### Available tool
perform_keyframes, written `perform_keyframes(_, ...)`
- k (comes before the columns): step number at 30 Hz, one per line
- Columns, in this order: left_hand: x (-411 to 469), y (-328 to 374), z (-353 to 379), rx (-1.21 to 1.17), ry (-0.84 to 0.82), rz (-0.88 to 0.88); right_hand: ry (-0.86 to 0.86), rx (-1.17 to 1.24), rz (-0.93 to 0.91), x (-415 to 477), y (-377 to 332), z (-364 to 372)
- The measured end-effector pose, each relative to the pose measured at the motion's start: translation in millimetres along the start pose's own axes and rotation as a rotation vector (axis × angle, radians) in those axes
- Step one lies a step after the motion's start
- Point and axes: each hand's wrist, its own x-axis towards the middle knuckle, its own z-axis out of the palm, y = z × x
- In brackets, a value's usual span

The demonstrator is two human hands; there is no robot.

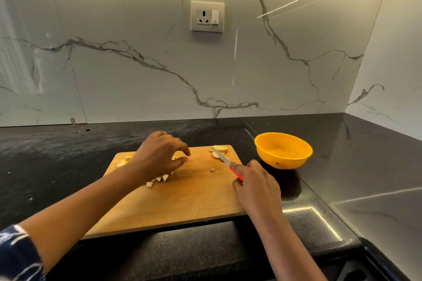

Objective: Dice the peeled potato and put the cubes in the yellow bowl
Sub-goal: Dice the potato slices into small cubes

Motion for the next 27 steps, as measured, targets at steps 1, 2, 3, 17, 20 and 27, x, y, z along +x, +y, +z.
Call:
perform_keyframes(1,5,9,2,-0.006,-0.036,0.028,0.003,0.000,0.009,0,0,0)
perform_keyframes(2,12,18,5,-0.010,-0.072,0.048,0.005,0.002,0.018,0,0,0)
perform_keyframes(3,19,27,9,-0.013,-0.104,0.059,0.006,0.006,0.024,0,0,0)
perform_keyframes(17,26,34,-7,-0.256,-0.199,-0.094,-0.006,0.012,0.024,0,1,-2)
perform_keyframes(20,9,5,-34,-0.286,-0.089,-0.142,-0.004,0.011,0.019,0,0,-2)
perform_keyframes(27,-35,-43,-41,-0.470,-0.164,-0.280,0.002,0.007,-0.003,1,-5,2)
